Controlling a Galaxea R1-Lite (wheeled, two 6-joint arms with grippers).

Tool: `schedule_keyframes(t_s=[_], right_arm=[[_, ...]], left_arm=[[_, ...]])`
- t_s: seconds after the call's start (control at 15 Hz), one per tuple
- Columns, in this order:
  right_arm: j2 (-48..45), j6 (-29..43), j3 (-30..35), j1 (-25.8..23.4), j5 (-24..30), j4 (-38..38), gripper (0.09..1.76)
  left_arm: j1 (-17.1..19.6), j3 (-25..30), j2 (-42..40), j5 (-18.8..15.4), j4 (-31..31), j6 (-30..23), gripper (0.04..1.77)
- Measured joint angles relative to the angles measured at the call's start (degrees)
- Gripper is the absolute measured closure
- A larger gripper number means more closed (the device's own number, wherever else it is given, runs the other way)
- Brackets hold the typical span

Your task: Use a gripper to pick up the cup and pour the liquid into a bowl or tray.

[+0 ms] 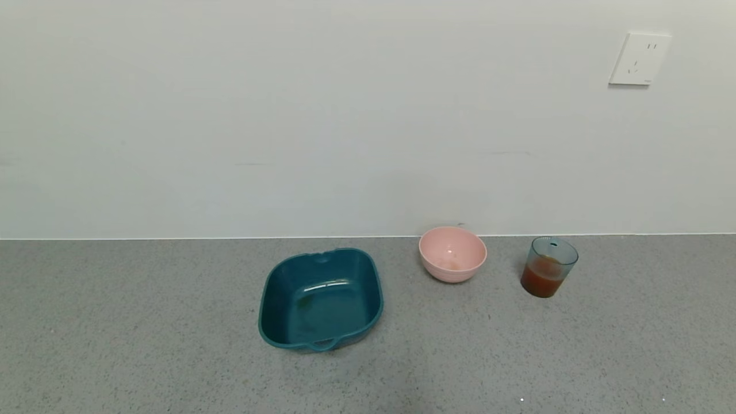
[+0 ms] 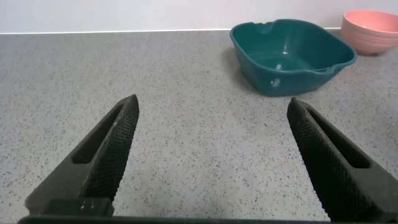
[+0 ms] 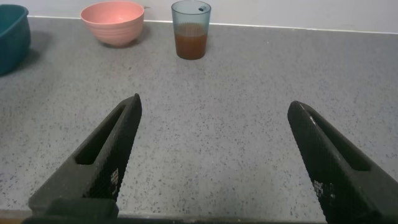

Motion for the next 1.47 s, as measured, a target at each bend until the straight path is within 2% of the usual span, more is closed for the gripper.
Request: schedule_keyframes(t_s=[0.6, 0.73, 1.07, 1.47], right_arm=[[0.0, 0.0, -0.3, -0.2, -0.2, 0.5, 0.14], [0.0, -0.4, -2.0, -0.2, 0.0, 1.5, 0.14], [6.1, -0.9, -12.1, -0.4, 0.1, 4.5, 0.14], [27.4, -1.1, -26.8, -0.9, 0.0, 4.1, 0.14]], left_arm=[[0.0, 0.0, 0.0, 0.0, 0.0, 0.0, 0.09], [0.0, 0.0, 0.0, 0.0, 0.0, 0.0, 0.09], [0.0, 0.0, 0.0, 0.0, 0.0, 0.0, 0.09], [0.0, 0.0, 0.0, 0.0, 0.0, 0.0, 0.09]])
